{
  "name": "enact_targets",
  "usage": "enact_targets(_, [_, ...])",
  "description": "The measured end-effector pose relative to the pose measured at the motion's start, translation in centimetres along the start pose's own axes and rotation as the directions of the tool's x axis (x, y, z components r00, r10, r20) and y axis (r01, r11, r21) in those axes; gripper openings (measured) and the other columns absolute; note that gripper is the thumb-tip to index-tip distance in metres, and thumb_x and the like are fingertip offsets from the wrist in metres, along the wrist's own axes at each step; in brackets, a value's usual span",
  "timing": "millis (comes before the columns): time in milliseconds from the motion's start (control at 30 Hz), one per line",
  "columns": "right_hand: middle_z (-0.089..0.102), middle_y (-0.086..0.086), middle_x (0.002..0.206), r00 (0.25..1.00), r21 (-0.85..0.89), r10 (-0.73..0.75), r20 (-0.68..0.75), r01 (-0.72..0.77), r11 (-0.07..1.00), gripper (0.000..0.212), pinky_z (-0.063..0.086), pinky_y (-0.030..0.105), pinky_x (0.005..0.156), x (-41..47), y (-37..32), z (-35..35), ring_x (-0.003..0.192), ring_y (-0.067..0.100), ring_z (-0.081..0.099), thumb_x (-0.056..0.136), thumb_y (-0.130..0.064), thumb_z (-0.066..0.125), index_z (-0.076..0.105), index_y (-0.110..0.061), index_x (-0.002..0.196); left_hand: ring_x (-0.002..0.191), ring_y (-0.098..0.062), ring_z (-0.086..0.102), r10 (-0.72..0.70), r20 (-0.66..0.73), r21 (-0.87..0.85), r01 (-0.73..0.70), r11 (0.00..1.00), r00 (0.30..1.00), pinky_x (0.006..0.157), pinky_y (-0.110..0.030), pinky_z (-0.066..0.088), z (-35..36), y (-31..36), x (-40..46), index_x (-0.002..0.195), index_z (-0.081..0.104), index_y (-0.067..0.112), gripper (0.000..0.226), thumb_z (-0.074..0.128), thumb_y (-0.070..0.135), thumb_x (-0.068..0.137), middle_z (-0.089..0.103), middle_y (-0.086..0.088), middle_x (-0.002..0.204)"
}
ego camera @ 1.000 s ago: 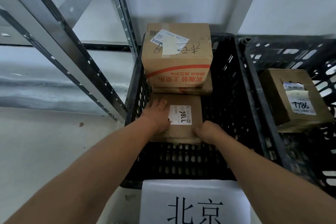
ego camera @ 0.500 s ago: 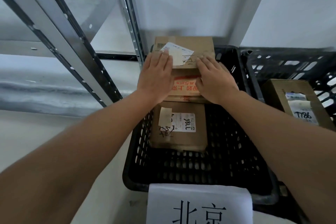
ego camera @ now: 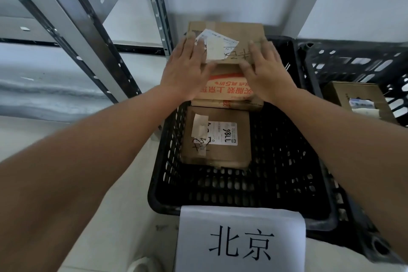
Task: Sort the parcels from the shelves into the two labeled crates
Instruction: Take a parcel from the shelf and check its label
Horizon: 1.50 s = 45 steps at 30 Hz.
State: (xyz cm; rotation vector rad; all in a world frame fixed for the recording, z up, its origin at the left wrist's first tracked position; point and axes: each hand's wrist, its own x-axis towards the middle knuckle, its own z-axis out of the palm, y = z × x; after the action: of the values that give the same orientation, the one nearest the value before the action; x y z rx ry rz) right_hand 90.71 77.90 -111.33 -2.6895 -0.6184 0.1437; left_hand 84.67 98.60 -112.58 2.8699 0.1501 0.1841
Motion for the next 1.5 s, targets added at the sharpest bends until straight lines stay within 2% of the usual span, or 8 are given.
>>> enact_targets(67, [-0.006,0.002,0.169,0.996,0.176,0.091,0.012,-0.091,0.980,0.062,0.007,0.040,0.123,0.3,-0.1,0.0,0.155,0.023,-0.001,0.107,-0.047,0.028,0.009,-0.023,0.161,0.155,-0.027,-0.006,-0.107,0.029,-0.143,0.110,0.984,0.994,0.126,-0.047,0.006,-0.4,0.5,0.3,0.161,0.003,0.018,0.069,0.023,0.053,0.105,-0.004,-0.010,0.168])
enact_targets(167, [0.003,0.006,0.168,0.987,0.325,0.161,0.023,-0.160,0.932,0.059,0.013,0.036,0.122,1.3,-0.3,0.1,0.154,0.022,0.007,0.108,-0.034,0.031,0.009,-0.017,0.161,0.140,-0.036,0.034,-0.211,0.047,-0.376,0.213,0.902,0.976,0.110,-0.049,0.039,-0.2,0.2,1.4,0.159,0.011,0.024,0.060,0.031,0.041,0.106,0.028,-0.015,0.157])
enact_targets(300, [0.034,0.010,0.155,0.978,0.395,0.201,0.047,-0.203,0.896,0.052,0.037,0.042,0.114,2.0,-0.4,0.0,0.141,0.028,0.037,0.107,-0.027,0.036,0.024,-0.017,0.156,0.114,-0.026,0.054,-0.206,0.079,-0.394,0.220,0.892,0.975,0.091,-0.042,0.049,0.1,-0.8,2.0,0.160,0.012,0.028,0.058,0.031,0.036,0.106,0.051,-0.008,0.136])
enact_targets(467, [0.023,0.008,0.162,0.977,0.378,0.214,0.025,-0.207,0.902,0.058,0.033,0.039,0.114,1.5,-0.6,0.8,0.142,0.026,0.036,0.109,-0.031,0.031,0.008,-0.017,0.161,0.129,-0.029,0.045,-0.177,0.072,-0.363,0.191,0.912,0.982,0.106,-0.050,0.044,0.7,-1.2,1.6,0.157,0.021,0.023,0.052,0.028,0.037,0.107,0.040,-0.010,0.148])
enact_targets(567, [0.009,0.010,0.166,0.980,0.323,0.197,0.034,-0.197,0.926,0.059,0.024,0.040,0.118,1.6,-0.5,1.1,0.151,0.028,0.020,0.109,-0.031,0.026,0.004,-0.014,0.161,0.152,-0.032,0.014,-0.172,0.028,-0.112,0.174,0.978,0.985,0.122,-0.052,0.022,0.5,-1.1,1.5,0.157,0.018,0.018,0.055,0.023,0.042,0.108,0.013,-0.011,0.165])
enact_targets(800, [-0.022,0.001,0.166,0.971,-0.112,0.172,0.163,-0.156,0.982,0.069,0.009,0.050,0.125,1.5,-1.0,-2.7,0.153,0.021,-0.018,0.100,-0.053,0.003,-0.010,-0.020,0.159,0.155,-0.023,-0.010,-0.045,0.230,0.231,-0.010,0.973,0.972,0.126,-0.042,0.000,-3.9,3.4,2.5,0.159,-0.002,0.011,0.065,0.015,0.046,0.107,-0.008,-0.009,0.168])
enact_targets(1067, [-0.017,0.000,0.167,0.963,-0.191,0.157,0.219,-0.115,0.975,0.062,0.001,0.047,0.125,-3.1,-8.9,-23.3,0.153,0.020,-0.018,0.107,-0.042,0.018,-0.003,-0.020,0.161,0.154,-0.024,-0.012,-0.041,0.214,0.250,-0.014,0.968,0.976,0.126,-0.044,0.000,-23.8,12.8,2.4,0.159,-0.008,0.013,0.069,0.019,0.048,0.106,-0.015,-0.007,0.167])
enact_targets(1500, [-0.017,-0.001,0.167,0.992,-0.304,0.053,-0.111,-0.084,0.949,0.062,-0.004,0.052,0.124,-14.3,-20.4,-66.7,0.153,0.022,-0.021,0.107,-0.047,0.010,-0.008,-0.022,0.160,0.155,-0.023,-0.012,0.038,-0.136,0.262,-0.001,0.965,0.990,0.126,-0.042,-0.005,-64.4,35.0,-1.6,0.160,-0.007,0.015,0.069,0.016,0.051,0.106,-0.016,-0.006,0.167])
